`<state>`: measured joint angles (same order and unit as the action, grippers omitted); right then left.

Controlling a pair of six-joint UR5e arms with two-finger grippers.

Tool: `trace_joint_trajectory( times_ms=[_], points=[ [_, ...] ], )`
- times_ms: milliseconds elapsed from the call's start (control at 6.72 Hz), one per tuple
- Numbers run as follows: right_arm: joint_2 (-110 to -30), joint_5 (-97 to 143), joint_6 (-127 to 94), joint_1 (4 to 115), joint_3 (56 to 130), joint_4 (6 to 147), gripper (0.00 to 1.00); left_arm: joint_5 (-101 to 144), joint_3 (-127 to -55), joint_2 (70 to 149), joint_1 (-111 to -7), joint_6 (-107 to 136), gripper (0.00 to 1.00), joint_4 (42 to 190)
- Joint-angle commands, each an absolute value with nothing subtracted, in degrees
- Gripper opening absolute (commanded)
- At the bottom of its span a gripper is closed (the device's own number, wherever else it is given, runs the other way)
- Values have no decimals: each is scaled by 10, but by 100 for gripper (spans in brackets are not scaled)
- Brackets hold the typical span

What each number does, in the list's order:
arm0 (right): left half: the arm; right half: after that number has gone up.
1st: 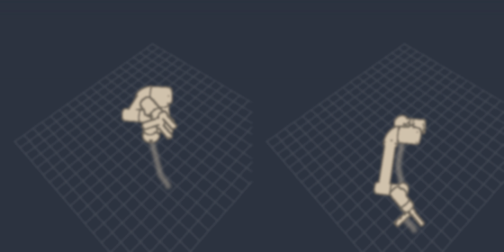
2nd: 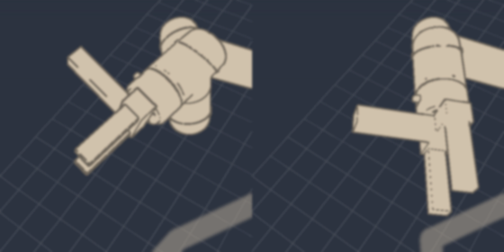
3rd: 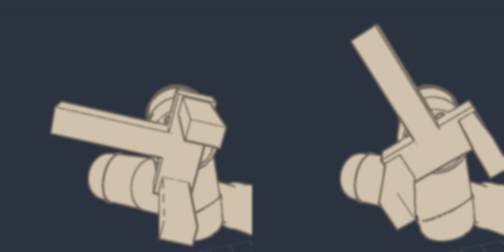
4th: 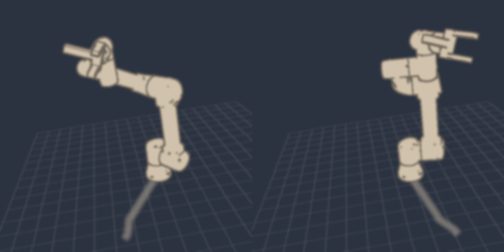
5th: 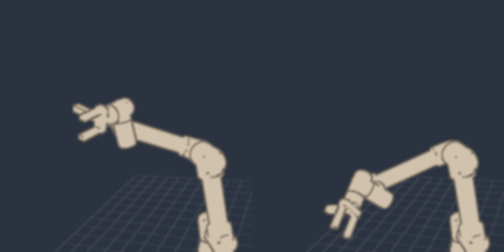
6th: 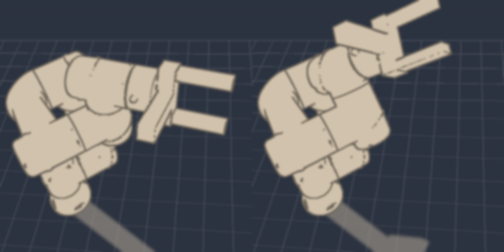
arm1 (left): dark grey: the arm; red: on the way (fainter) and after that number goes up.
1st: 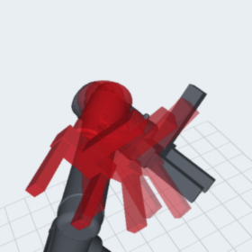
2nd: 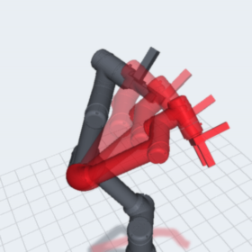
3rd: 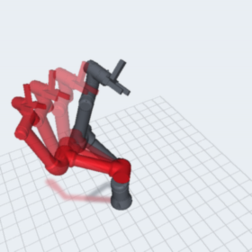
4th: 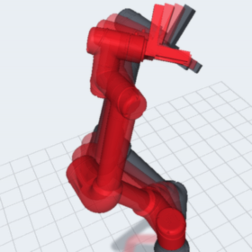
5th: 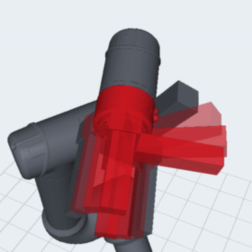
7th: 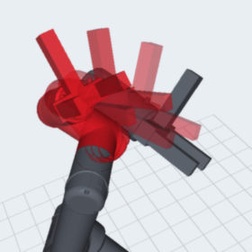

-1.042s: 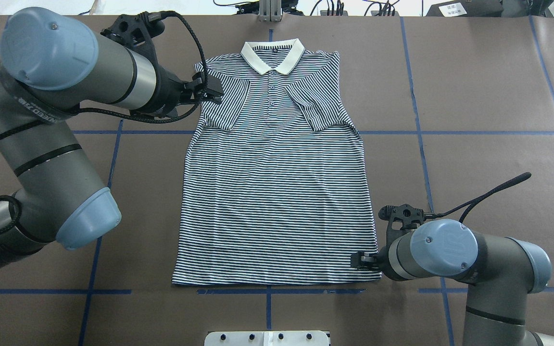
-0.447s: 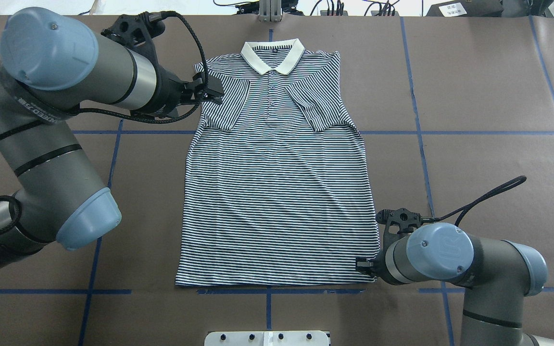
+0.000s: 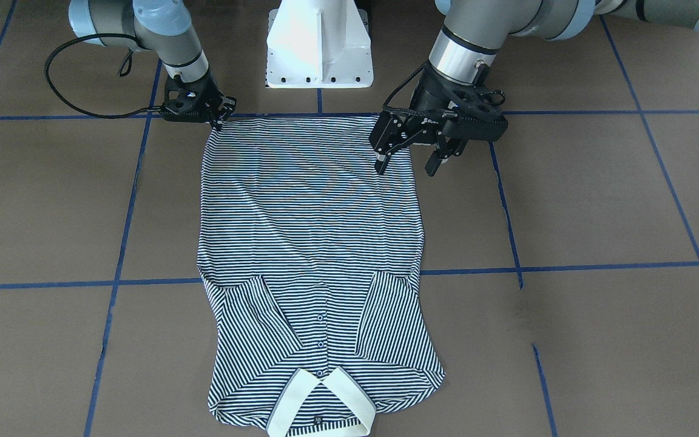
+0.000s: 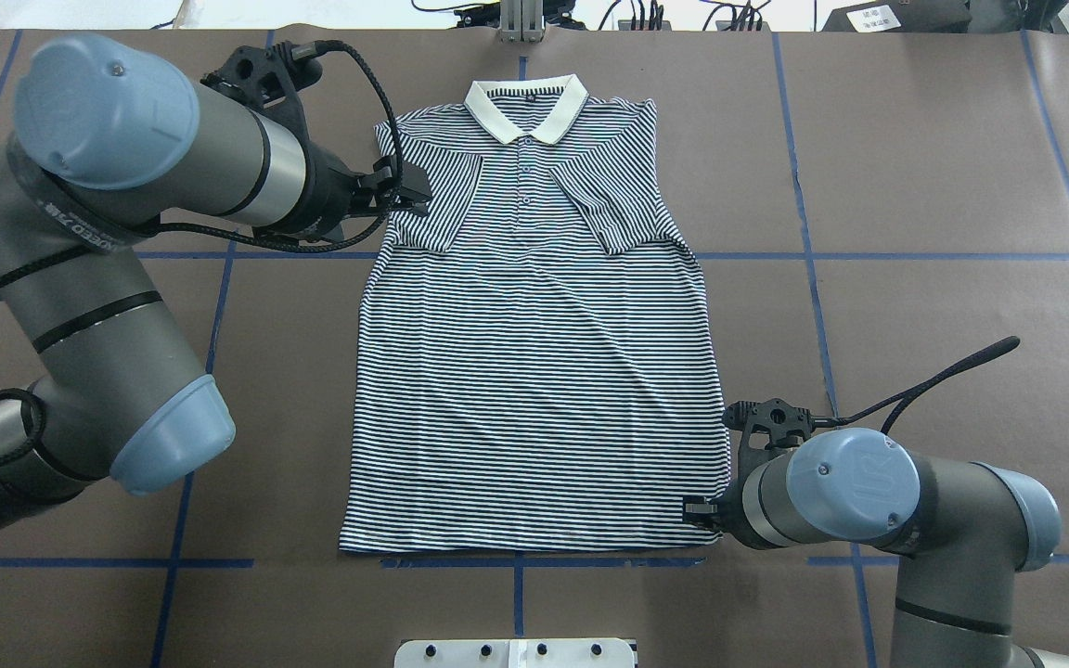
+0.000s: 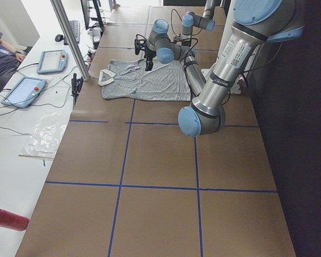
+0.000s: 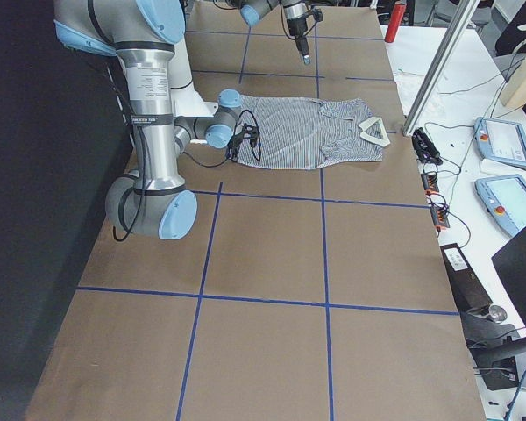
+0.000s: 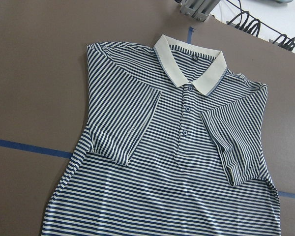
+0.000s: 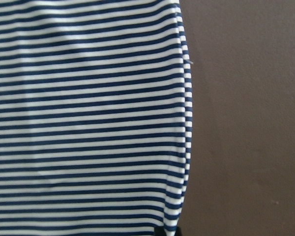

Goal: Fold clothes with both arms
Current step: 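Move both grippers down to the hem corners nearest the robot, then grasp the two hem corners with the left and right grippers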

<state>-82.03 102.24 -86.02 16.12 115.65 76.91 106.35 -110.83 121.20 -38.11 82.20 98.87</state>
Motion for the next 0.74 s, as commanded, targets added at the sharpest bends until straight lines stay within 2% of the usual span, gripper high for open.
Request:
trace_joint_trajectory(
  times_ms=[0, 298, 596],
  points=[
    [-827, 1025, -859, 177, 1192, 768, 0, 989, -1151, 1146, -228, 1002, 100, 966],
    [-822, 1025, -856, 183, 1207, 766, 0, 936, -1153, 1115, -109, 1119, 100, 928],
    [-820, 1025, -853, 186, 1208, 765, 0, 910, -1150, 1080, -84, 1132, 98, 921]
  ],
)
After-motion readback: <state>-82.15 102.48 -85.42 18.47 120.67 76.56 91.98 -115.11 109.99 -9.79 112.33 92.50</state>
